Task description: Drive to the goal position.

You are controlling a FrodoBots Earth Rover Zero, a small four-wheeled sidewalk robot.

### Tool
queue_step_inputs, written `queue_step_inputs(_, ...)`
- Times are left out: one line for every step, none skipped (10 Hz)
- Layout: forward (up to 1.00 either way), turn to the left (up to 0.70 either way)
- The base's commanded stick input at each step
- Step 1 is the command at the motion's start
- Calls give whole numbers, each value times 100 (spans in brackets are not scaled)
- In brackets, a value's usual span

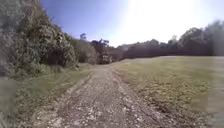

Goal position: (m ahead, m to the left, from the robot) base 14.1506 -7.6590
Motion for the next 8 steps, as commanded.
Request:
queue_step_inputs(30, 0)
queue_step_inputs(30, 0)
queue_step_inputs(30, 0)
queue_step_inputs(30, 0)
queue_step_inputs(30, 0)
queue_step_inputs(30, 0)
queue_step_inputs(30, 0)
queue_step_inputs(30, 0)
